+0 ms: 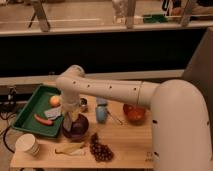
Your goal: Wipe purple bowl with eraser
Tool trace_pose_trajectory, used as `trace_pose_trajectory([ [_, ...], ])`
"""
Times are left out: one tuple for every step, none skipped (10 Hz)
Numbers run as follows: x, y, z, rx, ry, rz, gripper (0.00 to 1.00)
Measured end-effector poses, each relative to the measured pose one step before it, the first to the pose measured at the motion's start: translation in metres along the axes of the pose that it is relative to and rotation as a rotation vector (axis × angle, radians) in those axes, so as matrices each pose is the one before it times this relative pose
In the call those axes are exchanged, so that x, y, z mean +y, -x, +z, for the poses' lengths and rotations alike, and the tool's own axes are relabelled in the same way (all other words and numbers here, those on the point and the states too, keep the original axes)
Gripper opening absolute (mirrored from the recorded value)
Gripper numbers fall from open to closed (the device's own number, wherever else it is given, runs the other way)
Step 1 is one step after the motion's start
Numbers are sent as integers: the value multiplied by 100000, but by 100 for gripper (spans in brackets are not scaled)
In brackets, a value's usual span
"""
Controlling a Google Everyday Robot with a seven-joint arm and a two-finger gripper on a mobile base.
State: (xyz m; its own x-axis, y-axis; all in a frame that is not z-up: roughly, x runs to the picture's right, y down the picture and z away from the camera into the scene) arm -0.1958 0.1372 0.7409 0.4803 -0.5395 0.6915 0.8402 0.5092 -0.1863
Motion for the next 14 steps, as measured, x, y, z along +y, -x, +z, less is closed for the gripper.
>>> trace_pose_trajectory([
  [744, 1433, -45, -1691, 666, -2438, 0],
  [629, 844, -31, -620, 847, -1350, 0],
  [742, 1130, 6, -187, 1701, -2043, 0],
  [719, 580, 92, 447, 1668, -365, 0],
  [1241, -355, 14, 554, 982, 1837, 0],
  [1168, -766, 7, 1043, 920, 2273, 0],
  [1289, -1365, -62, 1280, 467, 3856, 0],
  [1065, -1481, -134, 1279, 139, 4189, 0],
  [587, -1839, -309, 1149, -656, 4277, 0],
  [-207, -1470, -166, 719, -528, 2930, 0],
  [-921, -1609, 8, -182, -1163, 2420, 0],
  [-736, -833, 57, -966, -799, 987, 0],
  [-893, -677, 64, -1223, -1073, 959, 0],
  [-994, 203, 180, -1510, -1222, -411, 0],
])
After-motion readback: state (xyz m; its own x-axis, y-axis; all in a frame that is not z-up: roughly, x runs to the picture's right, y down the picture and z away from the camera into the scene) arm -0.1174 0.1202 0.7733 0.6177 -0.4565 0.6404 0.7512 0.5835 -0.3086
